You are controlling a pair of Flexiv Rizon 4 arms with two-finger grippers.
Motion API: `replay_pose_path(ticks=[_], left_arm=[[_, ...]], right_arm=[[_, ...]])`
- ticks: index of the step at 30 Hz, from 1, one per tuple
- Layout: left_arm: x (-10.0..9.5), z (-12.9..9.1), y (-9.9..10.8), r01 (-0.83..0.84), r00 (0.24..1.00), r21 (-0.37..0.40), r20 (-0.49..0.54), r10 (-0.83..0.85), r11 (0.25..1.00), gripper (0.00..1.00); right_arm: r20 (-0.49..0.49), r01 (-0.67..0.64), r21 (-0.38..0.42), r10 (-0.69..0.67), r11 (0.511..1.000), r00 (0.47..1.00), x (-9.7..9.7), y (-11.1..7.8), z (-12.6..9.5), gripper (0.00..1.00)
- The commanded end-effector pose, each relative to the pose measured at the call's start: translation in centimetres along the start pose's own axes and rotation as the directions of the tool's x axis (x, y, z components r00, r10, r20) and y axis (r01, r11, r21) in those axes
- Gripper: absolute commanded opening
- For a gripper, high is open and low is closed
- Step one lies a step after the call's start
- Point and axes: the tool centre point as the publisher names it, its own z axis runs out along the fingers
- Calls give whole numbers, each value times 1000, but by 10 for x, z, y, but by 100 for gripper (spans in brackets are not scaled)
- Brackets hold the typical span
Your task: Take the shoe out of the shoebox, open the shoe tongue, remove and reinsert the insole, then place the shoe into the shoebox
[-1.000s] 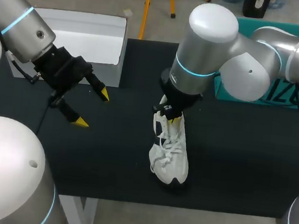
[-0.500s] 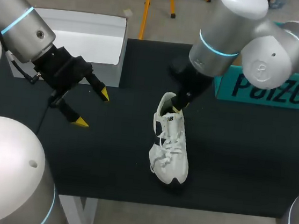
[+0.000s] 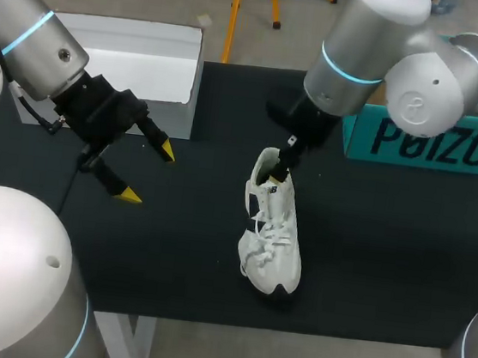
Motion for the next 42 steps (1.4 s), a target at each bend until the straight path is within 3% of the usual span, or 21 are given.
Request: replay_pose_path(ticks=[1,2,4,15,35,36,37,38,39,42], left_arm=[[-1,0,0,1,1000,-4,-4,-1,1000,100],[-1,0,0,1,1000,-4,-4,-1,1000,100],[-1,0,0,1,1000,-4,-4,-1,1000,100],[-1,0,0,1,1000,-4,-4,-1,1000,100],[-1,0,0,1,1000,-4,-4,-1,1000,100],[-1,0,0,1,1000,-4,-4,-1,1000,100],[-1,0,0,1,1000,-4,-4,-1,1000,100],[-1,0,0,1,1000,-4,-4,-1,1000,100],[-1,0,0,1,1000,-4,-4,-1,1000,100],[-1,0,0,1,1000,-4,-4,-1,1000,100]], right_arm=[[50,243,51,-245,969,968,-4,21,6,100],[34,312,17,-312,950,949,-6,24,7,100],[58,327,70,-332,942,942,-13,26,8,100],[2,389,105,-392,915,920,-51,30,30,100],[-31,391,93,-390,916,920,-66,35,67,100],[-35,395,90,-393,914,919,-66,35,68,81],[-34,396,93,-395,913,918,-65,35,69,46],[-32,396,96,-394,913,918,-65,36,69,27],[-29,397,92,-396,913,918,-65,36,68,0],[-25,397,85,-396,914,918,-64,35,66,0]])
